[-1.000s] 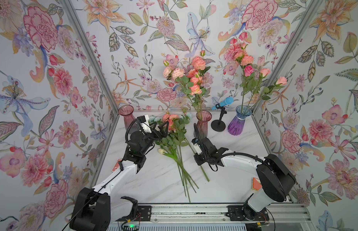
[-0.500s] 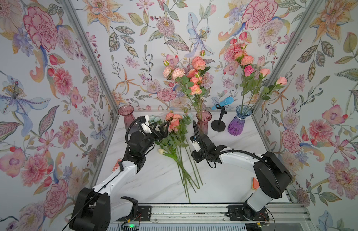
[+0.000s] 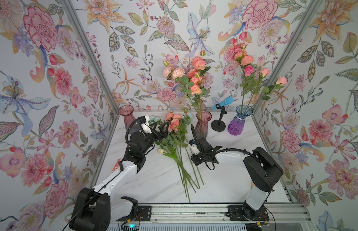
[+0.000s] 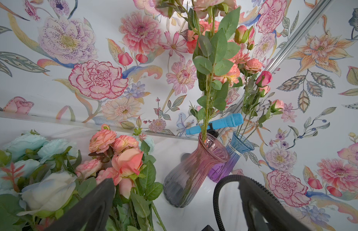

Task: Place the pink flowers into the vase
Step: Adjust the flower at the center of the board, then pick up the flower at the center of the board.

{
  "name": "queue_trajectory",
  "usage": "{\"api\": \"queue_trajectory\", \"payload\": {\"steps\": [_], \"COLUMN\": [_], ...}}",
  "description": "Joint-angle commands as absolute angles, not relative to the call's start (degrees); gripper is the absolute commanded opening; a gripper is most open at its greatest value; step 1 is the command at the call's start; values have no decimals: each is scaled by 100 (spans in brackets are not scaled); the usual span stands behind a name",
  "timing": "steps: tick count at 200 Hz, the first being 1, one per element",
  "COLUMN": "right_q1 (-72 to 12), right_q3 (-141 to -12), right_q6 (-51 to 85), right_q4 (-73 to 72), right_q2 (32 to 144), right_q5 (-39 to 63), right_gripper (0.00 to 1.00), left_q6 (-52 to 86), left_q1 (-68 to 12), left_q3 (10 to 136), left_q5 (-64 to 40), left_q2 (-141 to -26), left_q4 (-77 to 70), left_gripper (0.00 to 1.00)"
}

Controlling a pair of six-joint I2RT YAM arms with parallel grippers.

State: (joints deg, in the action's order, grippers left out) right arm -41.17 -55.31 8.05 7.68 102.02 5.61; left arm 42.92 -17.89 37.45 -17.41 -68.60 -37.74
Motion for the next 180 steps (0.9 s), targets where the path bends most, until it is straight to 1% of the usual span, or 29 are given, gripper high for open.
{"api": "queue_trajectory", "payload": {"steps": [1,20,48,77,125,153,180], "right_q1": [-4133,-4148,-4132,-4111,-4100,-4123,-4252], "right_q3": [-5490,-5502,-5562,-5855,-6400,-6563,-6367], "right_q6": [853,853,840,727,391,186,95], "right_q4": [754,740,734,862,911,847,523], "right_q2": [10331,10331,10037,9609,9135,9009,8763], "right_q5": [591,490,181,-133,-626,-531,-445], "right_gripper": [18,8,3,0,0,0,0], "left_q6": [4280,4289,4306,4440,4692,4768,4999], "left_q1": [-1746,-1746,-1744,-1752,-1753,-1749,-1748], "left_q3": [3691,3703,3724,3772,3865,3958,4088], "left_q5": [-1768,-1774,-1784,-1860,-2063,-2132,-2321], "left_q2": [-6803,-6830,-6831,-6882,-7022,-7049,-7178], "left_q4": [-3841,-3841,-3834,-3895,-4148,-4226,-4493], "left_gripper": [100,100,100,100,100,100,100]}}
